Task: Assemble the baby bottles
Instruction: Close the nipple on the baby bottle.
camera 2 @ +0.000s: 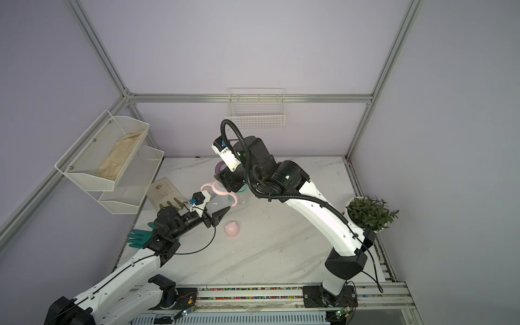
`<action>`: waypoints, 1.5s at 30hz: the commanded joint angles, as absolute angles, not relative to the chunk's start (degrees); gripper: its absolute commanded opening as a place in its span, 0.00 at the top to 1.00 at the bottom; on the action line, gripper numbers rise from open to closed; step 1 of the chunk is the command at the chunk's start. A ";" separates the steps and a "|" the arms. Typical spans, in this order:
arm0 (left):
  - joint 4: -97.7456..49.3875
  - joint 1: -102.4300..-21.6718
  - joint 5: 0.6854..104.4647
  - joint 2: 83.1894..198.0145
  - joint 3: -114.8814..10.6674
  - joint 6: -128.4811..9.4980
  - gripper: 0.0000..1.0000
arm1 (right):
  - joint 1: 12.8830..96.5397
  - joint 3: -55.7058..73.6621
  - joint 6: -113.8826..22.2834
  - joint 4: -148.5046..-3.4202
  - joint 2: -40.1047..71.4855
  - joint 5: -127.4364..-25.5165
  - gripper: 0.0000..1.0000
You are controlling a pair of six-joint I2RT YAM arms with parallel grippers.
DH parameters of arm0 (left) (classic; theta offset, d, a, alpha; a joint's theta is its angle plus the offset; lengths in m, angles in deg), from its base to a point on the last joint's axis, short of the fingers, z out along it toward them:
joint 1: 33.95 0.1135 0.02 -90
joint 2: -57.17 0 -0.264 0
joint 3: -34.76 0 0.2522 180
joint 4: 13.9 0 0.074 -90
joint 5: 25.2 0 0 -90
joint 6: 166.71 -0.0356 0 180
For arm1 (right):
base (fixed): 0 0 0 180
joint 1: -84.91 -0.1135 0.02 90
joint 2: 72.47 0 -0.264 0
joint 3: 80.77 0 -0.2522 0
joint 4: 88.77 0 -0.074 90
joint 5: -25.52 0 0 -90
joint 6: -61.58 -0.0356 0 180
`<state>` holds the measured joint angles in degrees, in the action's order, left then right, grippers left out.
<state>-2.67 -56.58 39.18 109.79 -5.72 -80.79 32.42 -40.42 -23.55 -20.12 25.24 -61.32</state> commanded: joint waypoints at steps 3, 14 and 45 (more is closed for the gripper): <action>2.35 -56.89 38.17 110.86 -3.90 -79.97 1.00 | 32.59 -44.44 -20.69 -20.00 24.77 -61.15 0.53; 2.32 -57.42 37.70 111.56 -3.41 -80.06 1.00 | 32.58 -47.44 -19.18 -19.42 24.29 -60.47 0.53; -1.14 -57.77 25.35 108.77 -7.36 -82.69 1.00 | 42.57 -31.49 -24.38 -14.42 18.29 -93.69 0.55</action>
<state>-1.84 -57.42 29.91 108.57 -4.24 -81.07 42.74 -31.35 -24.10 -16.14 20.93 -85.03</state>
